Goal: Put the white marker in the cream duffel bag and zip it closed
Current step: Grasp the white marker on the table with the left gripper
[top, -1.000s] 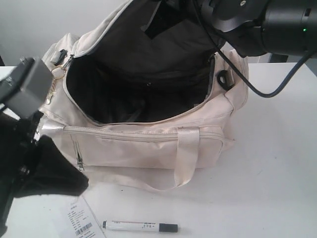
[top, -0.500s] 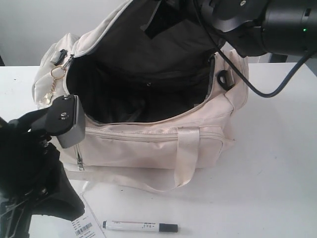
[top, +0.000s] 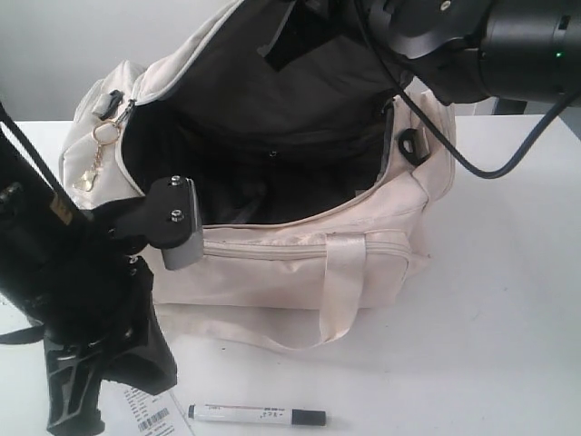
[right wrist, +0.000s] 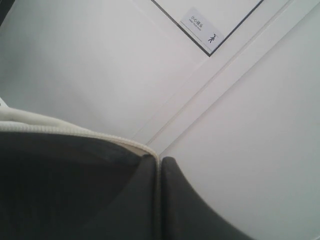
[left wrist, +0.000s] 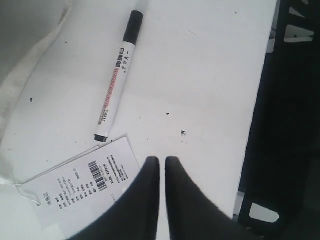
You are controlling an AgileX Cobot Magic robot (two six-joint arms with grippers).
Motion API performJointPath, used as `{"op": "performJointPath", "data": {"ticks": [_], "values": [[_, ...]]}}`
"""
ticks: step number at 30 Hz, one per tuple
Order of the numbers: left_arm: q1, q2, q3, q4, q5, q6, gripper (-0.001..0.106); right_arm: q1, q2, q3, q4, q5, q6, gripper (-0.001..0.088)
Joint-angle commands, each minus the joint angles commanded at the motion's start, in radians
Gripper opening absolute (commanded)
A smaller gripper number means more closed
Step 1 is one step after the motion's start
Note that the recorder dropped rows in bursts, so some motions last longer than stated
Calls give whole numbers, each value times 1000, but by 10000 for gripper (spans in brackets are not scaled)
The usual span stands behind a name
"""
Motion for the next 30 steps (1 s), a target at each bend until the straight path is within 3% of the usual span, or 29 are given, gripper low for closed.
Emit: {"op": "performJointPath", "data": {"ticks": [5,9,12,25,30], "values": [[-74,34,0,36,-107,48,428,0,0,0,0,0,0,0],[-128,57,0,36,-162,77,511,0,0,0,0,0,0,0],[-143,84,0,40,-162,131,509,0,0,0,0,0,0,0],[-167,208,4,60,-250,127,467,0,0,0,0,0,0,0],[-209,228,48,133,-366,55,467,0,0,0,0,0,0,0]]}}
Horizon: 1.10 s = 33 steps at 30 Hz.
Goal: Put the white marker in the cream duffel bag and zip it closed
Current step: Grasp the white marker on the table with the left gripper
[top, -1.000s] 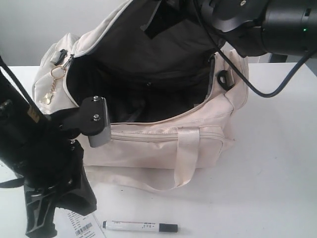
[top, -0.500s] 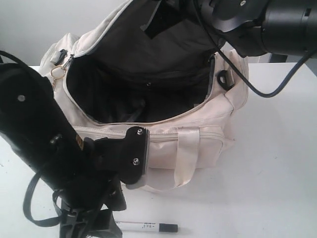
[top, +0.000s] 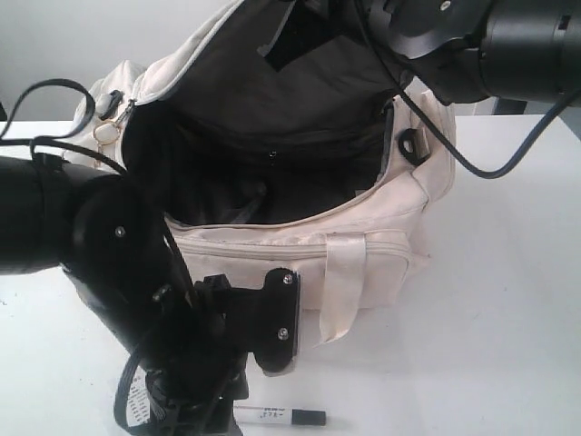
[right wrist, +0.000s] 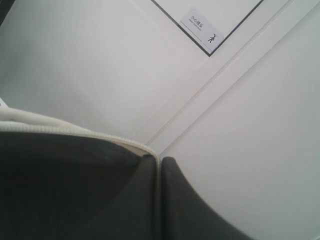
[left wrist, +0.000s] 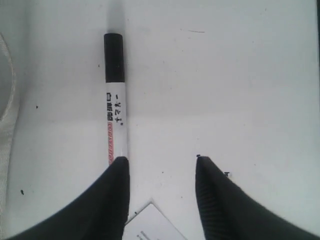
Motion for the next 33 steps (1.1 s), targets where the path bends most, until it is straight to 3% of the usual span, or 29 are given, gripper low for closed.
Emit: {"op": "performJointPath", "data": {"ticks": [3,13,33], "values": [[-2,4,34,15,-72,-33,467,0,0,0,0,0,0,0],[-2,43,51,29,-122,-33,467,0,0,0,0,0,0,0],[-2,136,51,29,-165,-33,467,0,0,0,0,0,0,0]]}}
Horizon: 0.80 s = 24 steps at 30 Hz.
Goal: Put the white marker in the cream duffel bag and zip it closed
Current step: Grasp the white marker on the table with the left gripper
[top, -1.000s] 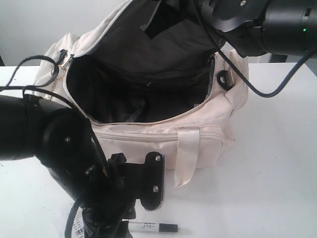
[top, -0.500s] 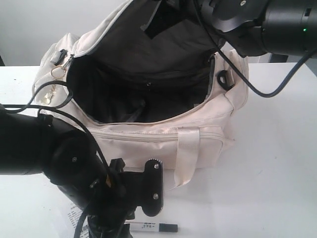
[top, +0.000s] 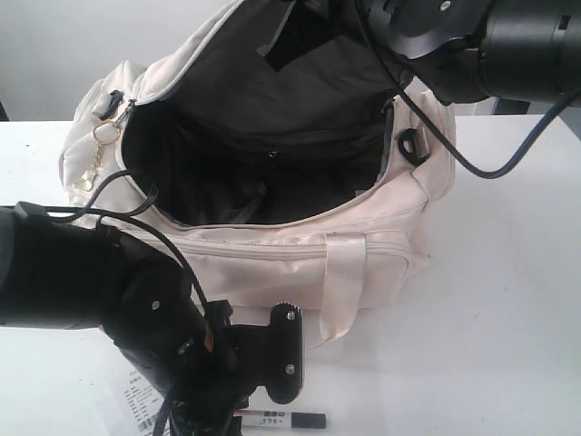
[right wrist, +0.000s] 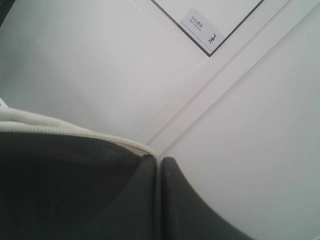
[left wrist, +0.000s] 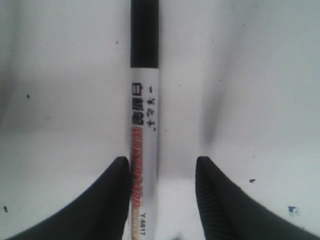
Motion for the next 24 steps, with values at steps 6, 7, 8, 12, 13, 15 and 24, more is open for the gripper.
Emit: {"op": "performJointPath", "data": {"ticks": [6,7,8,12,13,15,24], "values": [[0,10,0,0,0,0,345,0,0,0,0,0,0,0],[0,10,0,0,0,0,303,0,0,0,0,0,0,0],[0,12,0,0,0,0,270,0,0,0,0,0,0,0],[2,24,0,0,0,0,247,0,0,0,0,0,0,0],[2,33,0,6,0,0,247,0,0,0,0,0,0,0],[2,43,0,19,0,0,247,0,0,0,0,0,0,0],[2,50,0,21,7,-6,0,0,0,0,0,0,0,0]]}}
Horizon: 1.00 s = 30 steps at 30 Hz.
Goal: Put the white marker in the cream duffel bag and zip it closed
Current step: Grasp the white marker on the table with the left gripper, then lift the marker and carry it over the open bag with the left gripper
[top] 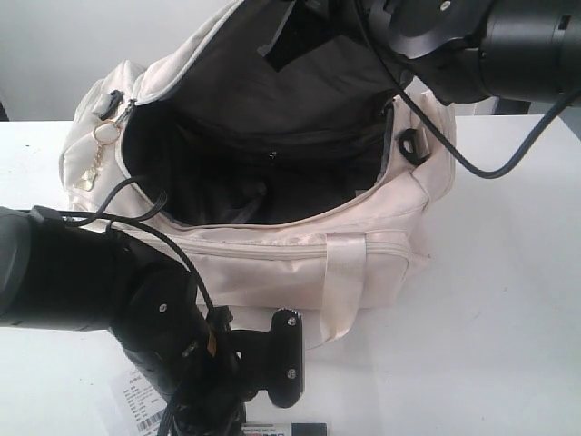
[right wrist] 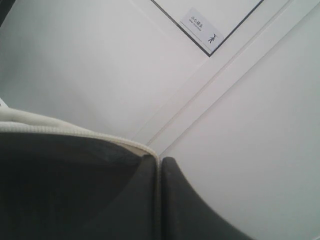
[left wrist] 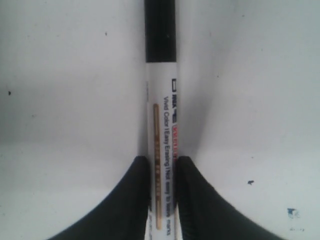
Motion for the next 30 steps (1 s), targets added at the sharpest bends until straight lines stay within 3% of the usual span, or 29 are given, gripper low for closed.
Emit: {"op": "performJointPath", "data": {"ticks": [16,30], "values": [[4,-156,0,2,57,-74,0,0,0,0,0,0,0,0],[145,-398,4,2,89,-150,0,0,0,0,0,0,0,0]]}}
